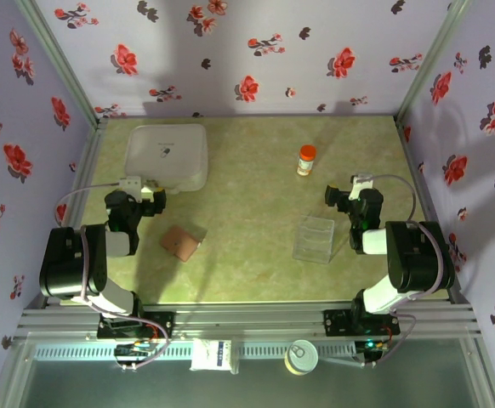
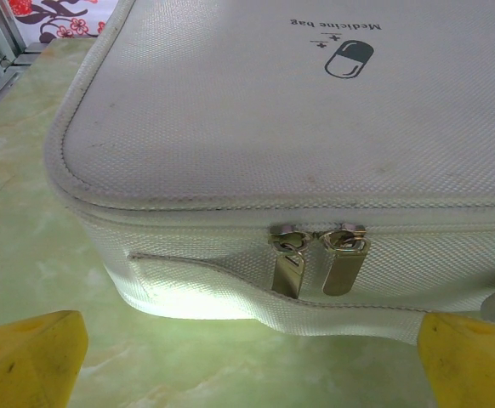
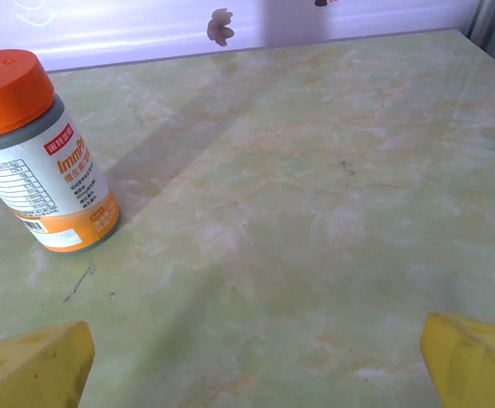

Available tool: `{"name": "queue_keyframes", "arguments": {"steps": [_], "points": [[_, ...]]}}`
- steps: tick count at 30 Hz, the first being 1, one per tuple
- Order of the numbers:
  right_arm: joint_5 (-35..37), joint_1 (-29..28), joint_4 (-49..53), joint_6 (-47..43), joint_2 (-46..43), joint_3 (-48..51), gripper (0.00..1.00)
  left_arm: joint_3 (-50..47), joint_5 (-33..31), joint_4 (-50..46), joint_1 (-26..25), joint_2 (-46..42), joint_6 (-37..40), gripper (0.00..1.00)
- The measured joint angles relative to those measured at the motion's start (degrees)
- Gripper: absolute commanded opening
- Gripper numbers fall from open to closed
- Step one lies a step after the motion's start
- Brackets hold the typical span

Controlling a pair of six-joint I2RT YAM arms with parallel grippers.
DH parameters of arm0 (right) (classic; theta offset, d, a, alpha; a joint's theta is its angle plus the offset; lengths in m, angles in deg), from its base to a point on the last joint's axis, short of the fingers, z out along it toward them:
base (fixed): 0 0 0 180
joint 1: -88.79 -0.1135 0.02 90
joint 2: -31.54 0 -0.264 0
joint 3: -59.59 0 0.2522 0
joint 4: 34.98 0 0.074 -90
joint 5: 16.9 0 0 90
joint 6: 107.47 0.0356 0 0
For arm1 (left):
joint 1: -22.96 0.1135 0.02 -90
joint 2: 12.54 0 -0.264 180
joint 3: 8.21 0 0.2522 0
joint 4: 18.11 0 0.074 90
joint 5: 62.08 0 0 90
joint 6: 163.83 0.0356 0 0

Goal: Take the credit cards out of the card holder

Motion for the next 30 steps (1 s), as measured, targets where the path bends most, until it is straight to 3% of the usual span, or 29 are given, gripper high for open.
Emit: {"name": "queue_keyframes", "arguments": {"steps": [7,13,22,30], "points": [[0.02,0.0,1.03,-0.02,-0.57,0.0,0.99,-0.04,-0.24,-0.17,-0.02,-0.61,0.0,1.0],[0.92,-0.02,9.51,0.07,-7.06,-1.62,0.99,0.26,-4.44,-5.62,-0.61,-8.52,-0.74,1.0],[2.82,-1.44,36.57,5.7,-20.48,-10.75,0.88,7.76,-10.56,-28.79,-2.43,-21.0,-10.01,1.0],[2.97,-6.34,62.2,16.52,-24.81,-18.78,0.64,18.56,-6.78,-53.46,-2.62,-24.59,-20.98,1.0]]}}
